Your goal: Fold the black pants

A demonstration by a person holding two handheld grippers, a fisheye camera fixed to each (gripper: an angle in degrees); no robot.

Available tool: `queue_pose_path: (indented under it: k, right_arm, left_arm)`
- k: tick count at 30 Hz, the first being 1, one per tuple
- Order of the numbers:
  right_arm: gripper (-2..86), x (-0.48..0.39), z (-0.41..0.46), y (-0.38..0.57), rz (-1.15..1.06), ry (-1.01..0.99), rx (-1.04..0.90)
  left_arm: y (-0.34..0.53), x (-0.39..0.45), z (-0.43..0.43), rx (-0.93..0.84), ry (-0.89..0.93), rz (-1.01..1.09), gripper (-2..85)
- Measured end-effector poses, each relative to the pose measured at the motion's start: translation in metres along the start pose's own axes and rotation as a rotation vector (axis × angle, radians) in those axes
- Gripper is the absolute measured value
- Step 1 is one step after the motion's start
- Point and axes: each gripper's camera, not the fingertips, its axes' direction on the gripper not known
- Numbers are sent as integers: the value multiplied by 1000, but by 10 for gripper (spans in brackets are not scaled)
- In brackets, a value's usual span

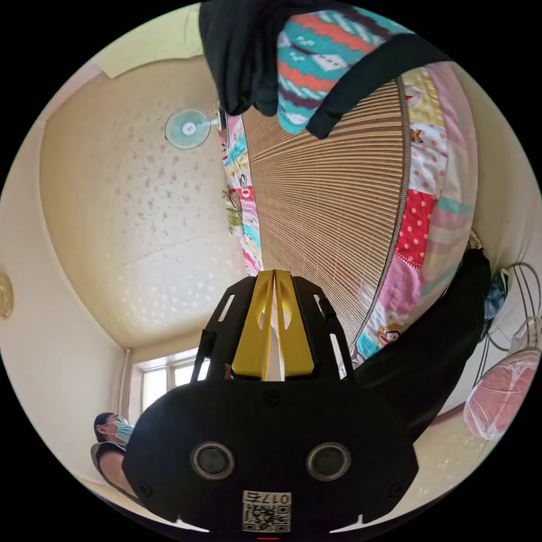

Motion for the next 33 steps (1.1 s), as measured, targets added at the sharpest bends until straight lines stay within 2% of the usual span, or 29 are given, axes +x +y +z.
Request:
queue_pose_path:
  k: [4,7,9,12,14,15,17,19,22,24,26,28,30,32,33]
  right_arm:
    - [5,55,-22,37,98,-68,-17]
    - [5,75,-35,48,167,61,-82]
    - [5,68,-44,41,131,150,-136]
    - [5,27,-54,11,22,437,-225]
    - [6,-40,-60,-10,-218,716,-218]
    - [6,-58,-60,-13,-292,780,-206]
    - [6,-121,-60,-15,-537,1030,-115]
    - [7,-143,-55,-18,-638,1161,-114]
    - [13,-142,-50,-13,-697,1135,-202]
    - [25,-145,-56,5,-702,1034,-171]
    - [42,-158,-64,45,-795,840,-135]
    - [43,-173,-68,77,-890,816,-52]
    - [62,-186,-69,92,-924,966,69]
    - [132,-187,-68,79,-830,1251,264]
    - [150,-184,-68,70,-777,1309,284]
  left_arm:
    - [-2,-19,76,-97,45,-45,-10]
    - [1,-43,111,-85,55,-96,-10]
    - [2,-57,128,-87,40,-131,-10]
    - [5,-78,153,-108,0,-174,-10]
    - [6,-85,163,-102,-24,-178,-10]
    - [7,-89,169,-94,-44,-176,-10]
    - [9,-95,176,-83,-62,-173,-10]
    - [13,-103,184,-75,-59,-175,-10]
    - [18,-110,187,-55,-45,-177,-10]
    - [23,-110,186,-25,-36,-156,-10]
    - [28,-107,182,2,-35,-125,-10]
    - [37,-104,174,50,-14,-92,-10]
    - [44,-104,165,104,7,-75,-10]
    - [50,-104,156,161,18,-59,-10]
    - [54,-106,151,198,25,-53,-10]
